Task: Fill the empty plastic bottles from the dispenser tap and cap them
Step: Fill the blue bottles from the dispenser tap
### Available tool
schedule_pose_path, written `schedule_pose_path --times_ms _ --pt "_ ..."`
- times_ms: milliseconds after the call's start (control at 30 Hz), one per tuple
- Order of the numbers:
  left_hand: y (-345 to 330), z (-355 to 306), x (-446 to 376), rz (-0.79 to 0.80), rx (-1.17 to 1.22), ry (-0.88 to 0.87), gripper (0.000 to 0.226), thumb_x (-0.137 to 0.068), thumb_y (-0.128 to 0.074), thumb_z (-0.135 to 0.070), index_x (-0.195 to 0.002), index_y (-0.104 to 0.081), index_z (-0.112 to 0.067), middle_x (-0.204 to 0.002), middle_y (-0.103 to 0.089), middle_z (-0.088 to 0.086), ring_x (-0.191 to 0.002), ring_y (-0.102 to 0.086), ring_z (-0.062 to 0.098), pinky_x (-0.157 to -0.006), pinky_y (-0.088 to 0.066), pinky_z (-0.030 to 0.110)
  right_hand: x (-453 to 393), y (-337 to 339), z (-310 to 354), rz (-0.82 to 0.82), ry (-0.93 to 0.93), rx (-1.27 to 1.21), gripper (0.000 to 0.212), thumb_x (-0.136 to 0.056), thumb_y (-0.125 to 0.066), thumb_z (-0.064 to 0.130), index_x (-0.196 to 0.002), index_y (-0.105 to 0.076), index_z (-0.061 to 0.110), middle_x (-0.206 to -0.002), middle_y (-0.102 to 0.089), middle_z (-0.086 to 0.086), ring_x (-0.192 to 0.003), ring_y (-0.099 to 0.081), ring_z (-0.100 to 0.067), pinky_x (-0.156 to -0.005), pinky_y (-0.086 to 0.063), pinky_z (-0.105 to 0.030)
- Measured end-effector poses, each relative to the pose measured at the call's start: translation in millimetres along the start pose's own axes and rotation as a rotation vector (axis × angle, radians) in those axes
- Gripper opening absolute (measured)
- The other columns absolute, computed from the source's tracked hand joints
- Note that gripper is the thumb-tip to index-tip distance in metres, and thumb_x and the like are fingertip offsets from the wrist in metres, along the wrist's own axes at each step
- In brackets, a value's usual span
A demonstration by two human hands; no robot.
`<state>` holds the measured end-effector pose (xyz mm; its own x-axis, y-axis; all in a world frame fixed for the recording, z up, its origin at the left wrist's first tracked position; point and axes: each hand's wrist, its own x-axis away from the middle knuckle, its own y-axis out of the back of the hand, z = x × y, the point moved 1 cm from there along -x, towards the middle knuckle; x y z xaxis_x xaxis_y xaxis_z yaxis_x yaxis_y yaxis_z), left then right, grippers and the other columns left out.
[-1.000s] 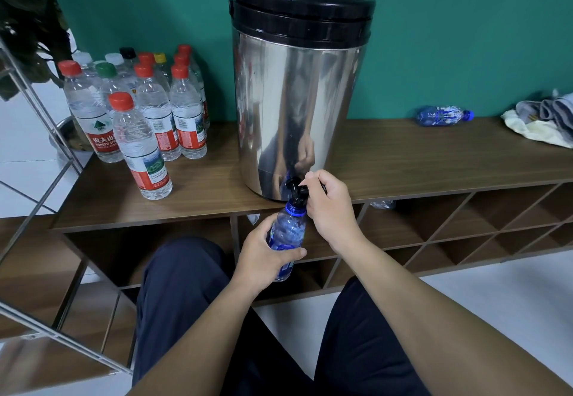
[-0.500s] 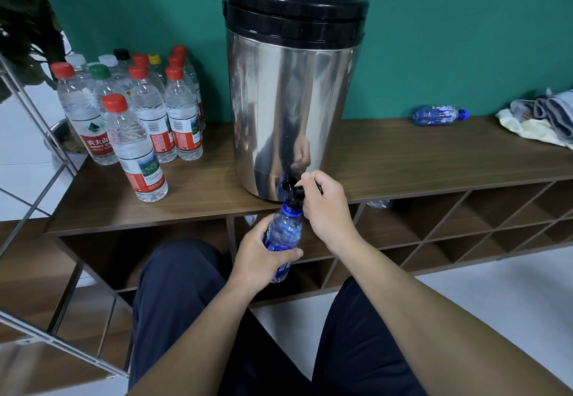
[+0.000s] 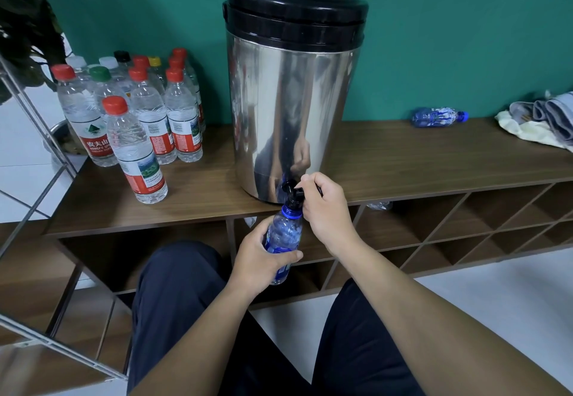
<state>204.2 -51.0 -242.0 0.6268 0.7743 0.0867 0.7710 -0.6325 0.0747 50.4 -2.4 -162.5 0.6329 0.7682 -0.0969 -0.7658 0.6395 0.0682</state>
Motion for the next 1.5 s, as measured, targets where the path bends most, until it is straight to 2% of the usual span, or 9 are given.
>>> schedule_pose_path --times_ms 167,467,767,1067,1200,1400,1500 --pt "0.3 0.8 -0.7 0.004 0.003 0.001 0.079 -0.074 -0.104 -0.014 -0.139 -0.068 -0.039 -0.126 -0.081 -0.012 -0.118 -0.077 0.012 -0.11 -0.061 0.049 -0.4 -0.4 0.2 -0.015 0.006 0.014 0.035 -0.113 -0.056 0.037 -0.081 -0.068 0.031 -0.067 -0.053 0.017 -0.062 -0.045 -0.007 -0.066 -0.036 -0.031" --pt "-0.5 -0.6 0.3 0.006 0.009 -0.005 0.077 -0.076 -0.103 -0.01 -0.139 -0.069 -0.038 -0.125 -0.081 -0.011 -0.117 -0.077 0.011 -0.11 -0.061 0.047 1.3 0.2 1.7 0.001 -0.012 0.005 0.034 -0.114 -0.055 0.038 -0.083 -0.067 0.031 -0.061 -0.045 0.012 -0.057 -0.039 -0.011 -0.06 -0.034 -0.033" --pt "-0.7 -3.5 2.3 0.009 0.011 0.004 0.077 -0.076 -0.103 -0.012 -0.137 -0.067 -0.043 -0.126 -0.08 -0.015 -0.118 -0.076 0.007 -0.111 -0.061 0.046 2.2 1.3 2.1 0.006 -0.01 0.014 0.033 -0.113 -0.056 0.039 -0.084 -0.067 0.029 -0.064 -0.049 0.012 -0.06 -0.042 -0.01 -0.063 -0.037 -0.033" --pt "0.0 -2.6 2.0 0.006 0.015 0.004 0.079 -0.075 -0.104 -0.013 -0.14 -0.067 -0.039 -0.127 -0.08 -0.012 -0.119 -0.076 0.011 -0.113 -0.06 0.048 2.1 1.3 3.2 -0.002 -0.019 0.026 0.031 -0.115 -0.055 0.034 -0.092 -0.067 0.017 -0.061 -0.044 0.009 -0.056 -0.039 -0.01 -0.059 -0.035 -0.031" --pt "0.1 -2.2 1.6 0.007 0.018 0.002 0.078 -0.075 -0.104 -0.011 -0.138 -0.068 -0.039 -0.127 -0.08 -0.012 -0.119 -0.077 0.011 -0.113 -0.06 0.048 2.2 1.1 3.2 0.005 -0.018 0.02 0.031 -0.115 -0.056 0.036 -0.089 -0.068 0.023 -0.063 -0.047 0.01 -0.058 -0.041 -0.009 -0.061 -0.037 -0.031" --pt "0.1 -4.3 3.0 0.0 0.013 -0.007 0.076 -0.075 -0.103 -0.008 -0.136 -0.069 -0.038 -0.124 -0.081 -0.013 -0.116 -0.077 0.008 -0.111 -0.06 0.044 3.2 1.2 4.9 0.001 -0.019 0.027 0.031 -0.115 -0.055 0.033 -0.091 -0.066 0.018 -0.059 -0.044 0.013 -0.054 -0.038 -0.009 -0.058 -0.035 -0.03" --pt "0.0 -4.0 2.7 -0.002 0.011 -0.004 0.078 -0.074 -0.104 -0.009 -0.137 -0.069 -0.039 -0.125 -0.081 -0.013 -0.116 -0.077 0.008 -0.111 -0.06 0.044 3.4 0.9 4.3 0.005 -0.018 0.02 0.032 -0.115 -0.055 0.034 -0.089 -0.067 0.021 -0.06 -0.045 0.012 -0.055 -0.039 -0.01 -0.058 -0.035 -0.03"
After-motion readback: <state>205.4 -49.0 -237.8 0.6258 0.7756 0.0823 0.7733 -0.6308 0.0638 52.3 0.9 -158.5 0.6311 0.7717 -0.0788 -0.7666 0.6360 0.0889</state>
